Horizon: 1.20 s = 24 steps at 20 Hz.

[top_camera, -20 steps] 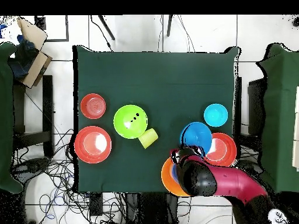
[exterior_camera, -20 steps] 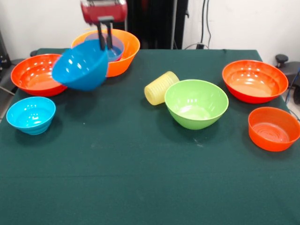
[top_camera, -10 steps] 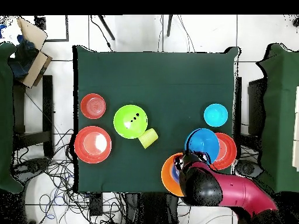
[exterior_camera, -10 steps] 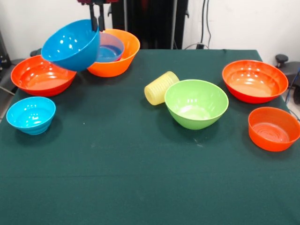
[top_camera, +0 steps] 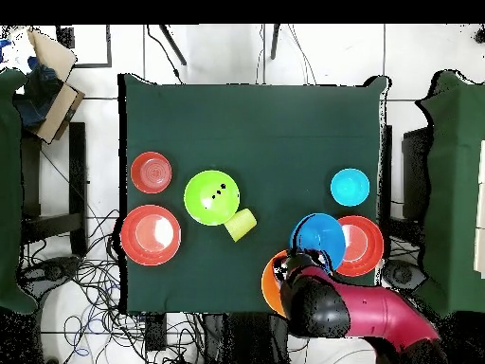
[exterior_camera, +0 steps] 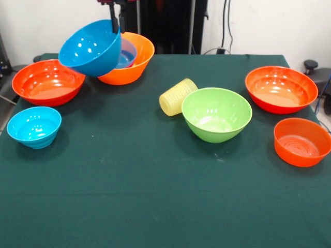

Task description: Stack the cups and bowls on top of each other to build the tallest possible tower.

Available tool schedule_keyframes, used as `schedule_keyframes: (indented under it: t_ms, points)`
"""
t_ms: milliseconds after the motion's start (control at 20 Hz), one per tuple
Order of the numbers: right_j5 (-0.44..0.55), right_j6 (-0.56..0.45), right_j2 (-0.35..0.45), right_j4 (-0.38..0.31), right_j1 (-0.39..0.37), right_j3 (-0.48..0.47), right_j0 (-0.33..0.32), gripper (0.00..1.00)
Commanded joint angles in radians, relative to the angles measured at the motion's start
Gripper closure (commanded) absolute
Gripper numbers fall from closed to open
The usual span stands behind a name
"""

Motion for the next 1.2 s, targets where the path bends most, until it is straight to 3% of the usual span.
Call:
schedule_keyframes:
  t_ms: [50, 250, 750, 950, 1200]
  points:
    - [-0.012, 0.067, 0.056, -0.028, -0.015, 0.098, 0.005, 1.00]
    - [-0.001, 0.042, 0.103, -0.005, -0.072, 0.163, -0.052, 1.00]
    - [0.001, 0.049, 0.039, -0.071, -0.091, 0.214, -0.055, 1.00]
    - [-0.047, 0.073, -0.006, -0.126, -0.064, 0.218, -0.044, 1.00]
    - [-0.148, 0.130, -0.116, -0.232, 0.015, 0.194, 0.008, 1.00]
